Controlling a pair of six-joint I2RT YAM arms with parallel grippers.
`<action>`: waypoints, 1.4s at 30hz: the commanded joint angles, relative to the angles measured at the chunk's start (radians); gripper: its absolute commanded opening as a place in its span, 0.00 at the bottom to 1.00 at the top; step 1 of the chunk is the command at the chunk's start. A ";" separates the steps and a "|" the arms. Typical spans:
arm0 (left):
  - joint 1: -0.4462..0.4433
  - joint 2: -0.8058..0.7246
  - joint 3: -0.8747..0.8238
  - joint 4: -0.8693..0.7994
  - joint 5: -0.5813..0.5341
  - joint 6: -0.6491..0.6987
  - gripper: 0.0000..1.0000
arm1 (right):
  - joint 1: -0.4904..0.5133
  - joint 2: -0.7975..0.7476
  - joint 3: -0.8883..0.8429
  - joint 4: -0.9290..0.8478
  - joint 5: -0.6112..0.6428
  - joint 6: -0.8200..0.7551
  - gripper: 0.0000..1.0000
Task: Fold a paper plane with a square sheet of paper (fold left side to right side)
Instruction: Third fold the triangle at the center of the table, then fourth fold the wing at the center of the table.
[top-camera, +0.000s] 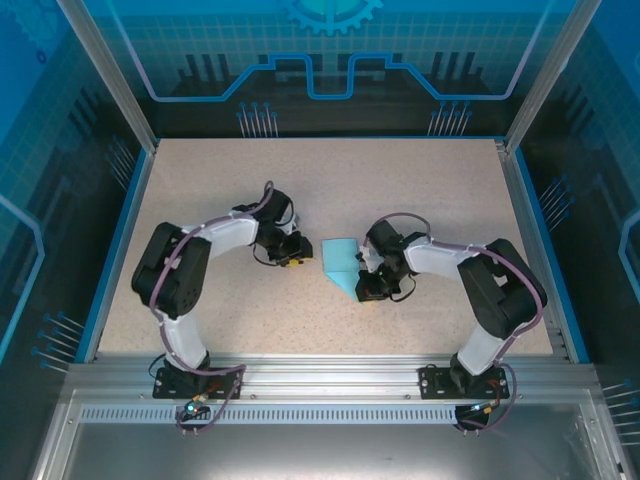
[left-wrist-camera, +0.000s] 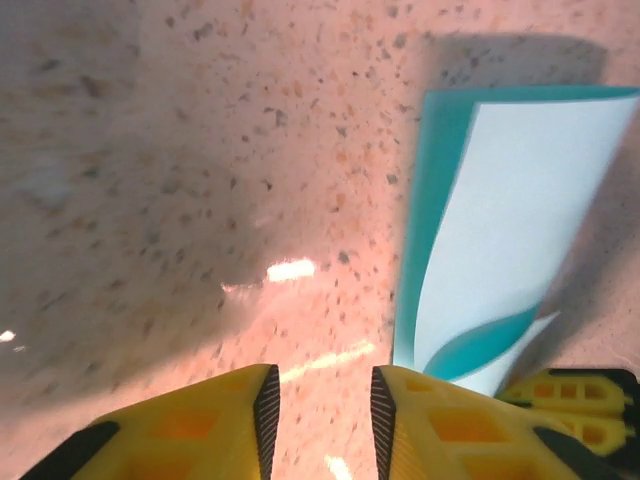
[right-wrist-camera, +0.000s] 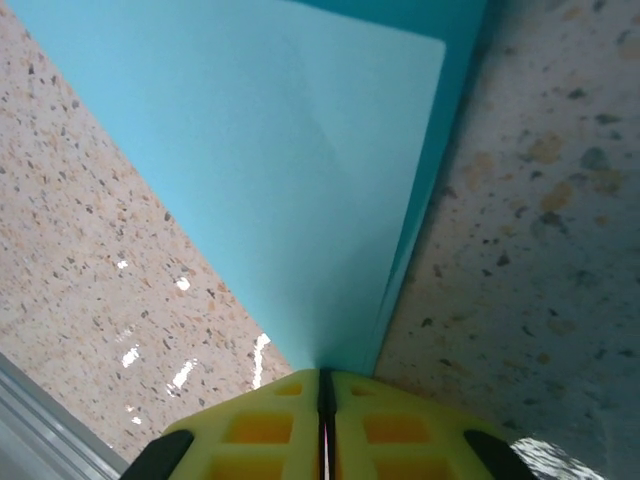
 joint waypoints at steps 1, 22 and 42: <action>-0.001 -0.121 -0.063 0.017 -0.038 -0.029 0.48 | 0.012 -0.038 -0.011 -0.042 0.066 -0.015 0.12; -0.043 -0.390 -0.373 0.349 0.021 -0.280 0.77 | -0.068 -0.211 0.049 -0.018 0.092 -0.151 0.58; -0.175 -0.016 -0.122 0.472 0.083 -0.323 0.69 | -0.083 -0.091 0.078 0.032 0.125 -0.146 0.54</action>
